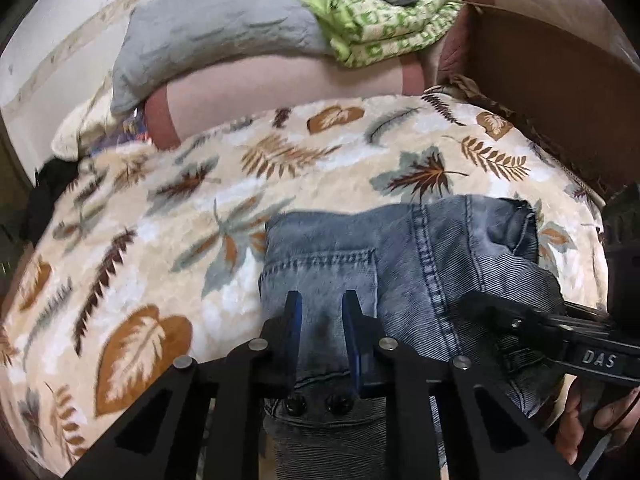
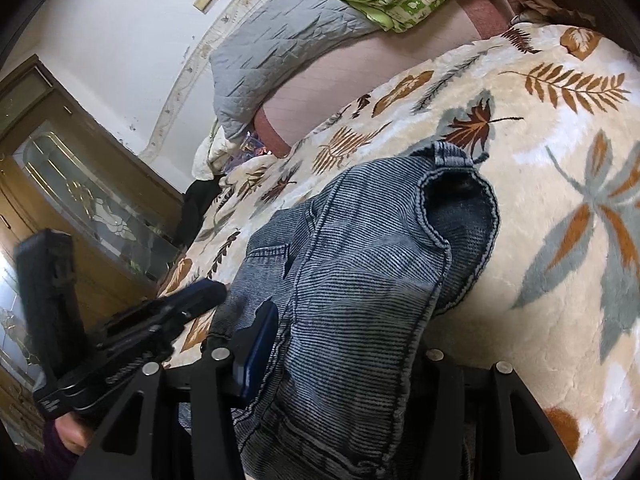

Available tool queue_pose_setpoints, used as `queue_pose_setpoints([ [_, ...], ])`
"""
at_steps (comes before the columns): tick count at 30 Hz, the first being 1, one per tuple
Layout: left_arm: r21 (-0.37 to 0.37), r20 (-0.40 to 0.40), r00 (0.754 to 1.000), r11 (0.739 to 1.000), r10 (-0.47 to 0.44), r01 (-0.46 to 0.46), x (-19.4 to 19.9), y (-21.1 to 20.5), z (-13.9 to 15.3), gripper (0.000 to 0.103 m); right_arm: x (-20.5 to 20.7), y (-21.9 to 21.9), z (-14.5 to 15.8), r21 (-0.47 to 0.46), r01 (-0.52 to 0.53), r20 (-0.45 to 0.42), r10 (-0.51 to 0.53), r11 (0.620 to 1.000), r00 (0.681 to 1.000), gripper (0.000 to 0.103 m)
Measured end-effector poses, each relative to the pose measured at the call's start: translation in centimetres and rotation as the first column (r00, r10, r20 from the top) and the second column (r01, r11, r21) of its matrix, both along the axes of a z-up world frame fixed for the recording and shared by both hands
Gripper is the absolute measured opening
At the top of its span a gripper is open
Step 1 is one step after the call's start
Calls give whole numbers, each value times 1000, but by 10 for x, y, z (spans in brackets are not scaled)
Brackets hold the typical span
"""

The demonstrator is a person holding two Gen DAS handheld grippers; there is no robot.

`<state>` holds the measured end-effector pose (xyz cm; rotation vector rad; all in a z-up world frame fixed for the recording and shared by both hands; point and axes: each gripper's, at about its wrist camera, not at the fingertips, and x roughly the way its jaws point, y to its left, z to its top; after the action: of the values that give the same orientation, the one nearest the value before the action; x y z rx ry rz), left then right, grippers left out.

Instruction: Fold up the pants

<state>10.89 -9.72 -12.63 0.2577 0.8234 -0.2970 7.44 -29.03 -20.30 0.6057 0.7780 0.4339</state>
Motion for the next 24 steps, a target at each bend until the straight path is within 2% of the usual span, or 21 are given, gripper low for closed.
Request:
queue_pose_setpoints([
  [3,23,10,1000,1000,7,-8,0,-1,0,21,2,-3,-5,5,12,-32,-12,1000,999,54],
  [11,69,-51,994,993,95,-92,13,23,-16,24,3,-6,-9,4,19,-53,-18,1000,998,54],
  [15,65,-60,990,990,127,-123,17,34,-18,61,3,-6,-11,8,23,-63,-22,1000,998,54],
  [19,-6,-139,981,990,137,-139,26,50,-21,74,5,-7,-15,19,28,-85,-26,999,996,56],
  [24,-136,-259,955,974,143,-182,37,78,-29,80,9,-13,-24,59,45,-131,-37,997,991,56],
])
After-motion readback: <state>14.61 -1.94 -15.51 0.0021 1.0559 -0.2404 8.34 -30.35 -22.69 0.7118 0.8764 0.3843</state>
